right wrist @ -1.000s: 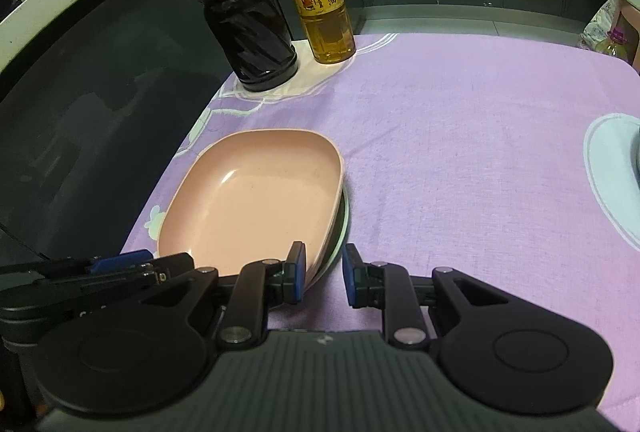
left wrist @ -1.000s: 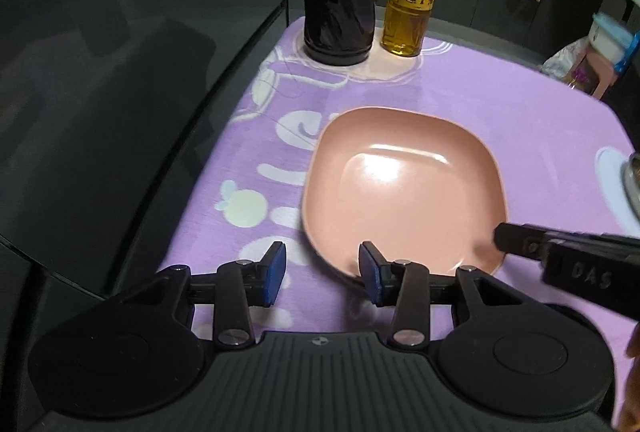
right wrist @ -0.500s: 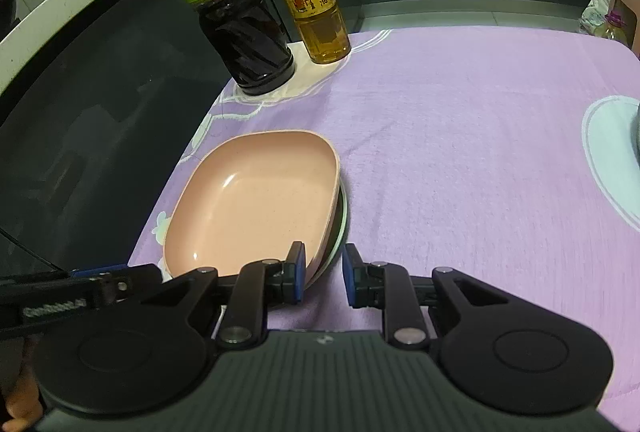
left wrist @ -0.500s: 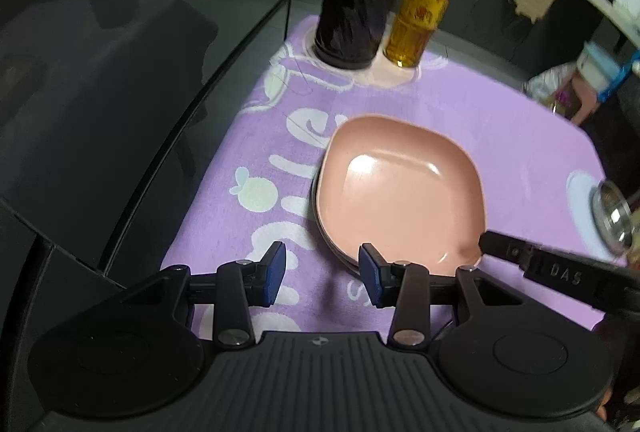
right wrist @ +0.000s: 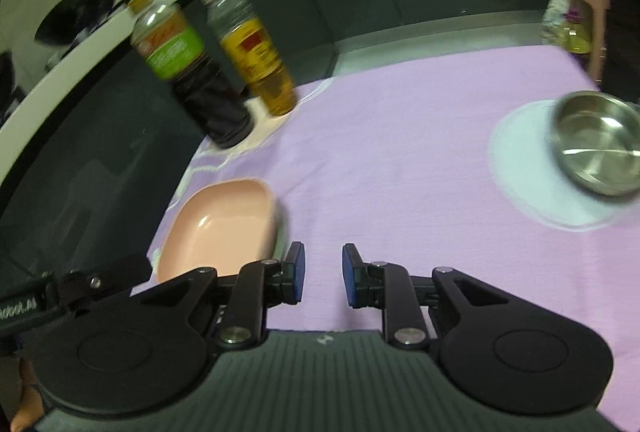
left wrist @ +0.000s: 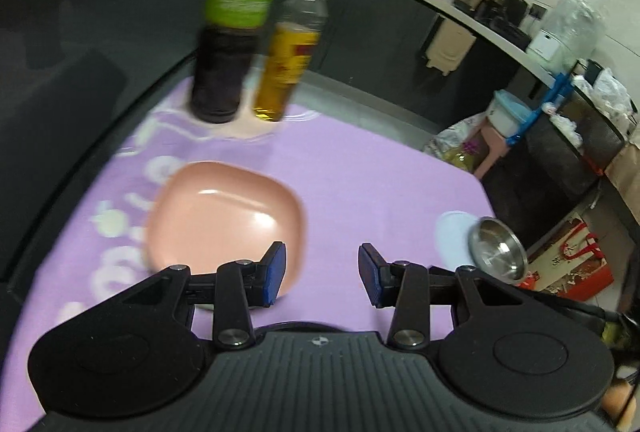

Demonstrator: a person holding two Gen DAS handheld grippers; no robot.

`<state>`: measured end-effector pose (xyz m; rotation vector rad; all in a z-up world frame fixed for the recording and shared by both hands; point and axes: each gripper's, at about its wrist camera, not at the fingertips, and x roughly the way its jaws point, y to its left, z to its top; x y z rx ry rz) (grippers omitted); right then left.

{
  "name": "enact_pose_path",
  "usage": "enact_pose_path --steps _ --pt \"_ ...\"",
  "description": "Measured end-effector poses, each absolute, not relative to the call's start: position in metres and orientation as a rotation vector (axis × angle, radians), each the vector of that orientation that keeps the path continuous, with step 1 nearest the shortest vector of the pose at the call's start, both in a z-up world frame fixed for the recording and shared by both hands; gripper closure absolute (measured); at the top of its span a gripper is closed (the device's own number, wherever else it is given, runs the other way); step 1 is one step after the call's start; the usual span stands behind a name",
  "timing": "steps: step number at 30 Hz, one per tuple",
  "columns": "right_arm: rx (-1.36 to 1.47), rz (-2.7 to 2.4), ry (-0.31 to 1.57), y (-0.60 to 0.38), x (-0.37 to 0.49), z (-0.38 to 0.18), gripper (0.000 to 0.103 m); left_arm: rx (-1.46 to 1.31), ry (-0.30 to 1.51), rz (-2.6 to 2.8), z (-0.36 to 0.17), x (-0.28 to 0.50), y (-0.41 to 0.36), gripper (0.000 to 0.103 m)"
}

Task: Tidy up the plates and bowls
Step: 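Move the right tool toward the steel bowl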

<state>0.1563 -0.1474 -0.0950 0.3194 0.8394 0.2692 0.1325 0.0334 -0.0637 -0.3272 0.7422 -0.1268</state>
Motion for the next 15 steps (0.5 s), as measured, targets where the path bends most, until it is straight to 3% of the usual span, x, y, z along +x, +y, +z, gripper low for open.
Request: enact_pose_path --steps 15 --pt "0.605 -0.098 0.677 -0.334 0.125 -0.106 0.078 -0.272 0.771 -0.287 -0.066 0.178 -0.122 0.066"
